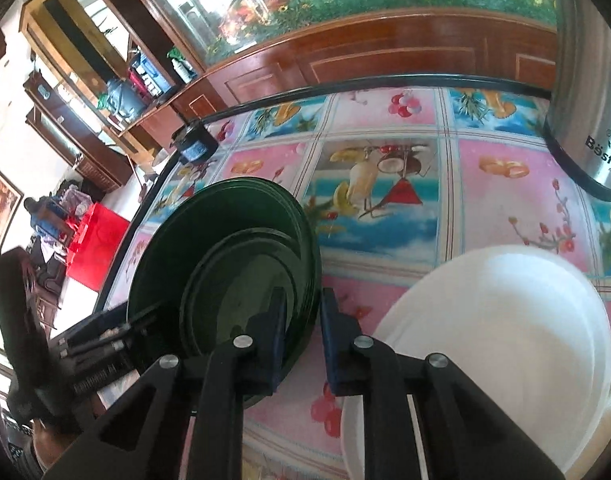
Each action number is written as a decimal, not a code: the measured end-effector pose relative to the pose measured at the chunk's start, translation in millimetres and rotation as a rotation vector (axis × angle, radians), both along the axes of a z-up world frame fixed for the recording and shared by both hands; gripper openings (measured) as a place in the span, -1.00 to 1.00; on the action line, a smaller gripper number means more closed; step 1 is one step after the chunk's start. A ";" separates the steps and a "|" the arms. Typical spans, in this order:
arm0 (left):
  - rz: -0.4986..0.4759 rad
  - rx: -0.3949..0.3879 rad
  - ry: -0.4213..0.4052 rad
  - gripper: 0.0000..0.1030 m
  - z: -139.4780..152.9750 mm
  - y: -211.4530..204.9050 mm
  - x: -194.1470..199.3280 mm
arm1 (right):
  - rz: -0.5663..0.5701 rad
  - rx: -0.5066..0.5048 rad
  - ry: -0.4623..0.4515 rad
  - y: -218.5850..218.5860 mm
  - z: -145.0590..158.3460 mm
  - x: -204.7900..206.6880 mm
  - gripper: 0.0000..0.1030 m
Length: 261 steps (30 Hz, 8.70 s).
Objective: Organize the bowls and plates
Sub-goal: 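Close the left gripper on the green basin rim, then lift the green basin with the left gripper and carry it over the red plates, then lower the green basin onto the red plates and open the left gripper, then move the left tool to the white paper plate beside the bowls, then close the left gripper on the white paper plate rim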
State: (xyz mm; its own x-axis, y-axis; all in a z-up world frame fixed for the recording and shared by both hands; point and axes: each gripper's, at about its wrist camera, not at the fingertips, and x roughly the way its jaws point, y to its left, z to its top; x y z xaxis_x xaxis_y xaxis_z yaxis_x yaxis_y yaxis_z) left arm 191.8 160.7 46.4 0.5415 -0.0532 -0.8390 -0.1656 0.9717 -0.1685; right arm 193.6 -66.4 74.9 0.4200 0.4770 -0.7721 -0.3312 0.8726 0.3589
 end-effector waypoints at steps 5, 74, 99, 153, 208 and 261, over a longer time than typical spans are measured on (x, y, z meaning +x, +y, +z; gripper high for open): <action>-0.012 0.008 0.022 0.22 0.3 6.7 -9.4 | 0.026 -0.029 0.011 4.7 -0.4 -16.2 -0.71; -0.106 0.056 -0.080 -0.49 61.8 17.5 -211.2 | 0.026 -0.055 -0.101 25.8 48.8 -202.8 -0.64; 0.049 0.079 -0.077 -0.49 37.6 101.3 -277.4 | 0.193 -0.078 -0.055 118.3 12.5 -244.0 -0.59; 0.151 0.190 -0.254 0.25 58.6 107.1 -302.0 | 0.236 0.002 -0.016 119.6 9.6 -274.4 -0.30; -0.212 0.113 -0.194 0.24 37.5 -144.3 -201.6 | -0.304 0.065 -0.024 -141.5 3.8 -247.0 0.00; -0.202 0.106 -0.062 0.24 -7.7 -160.3 -118.0 | -0.195 -0.014 0.010 -115.4 -17.6 -156.9 -0.10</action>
State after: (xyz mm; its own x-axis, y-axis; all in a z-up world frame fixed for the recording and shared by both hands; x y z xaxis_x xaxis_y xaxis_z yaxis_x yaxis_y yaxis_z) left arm 73.8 0.3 38.6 0.5798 -0.0789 -0.8110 0.0419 0.9969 -0.0671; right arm 36.7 -181.8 57.3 0.4959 0.3762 -0.7826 -0.1522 0.9250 0.3482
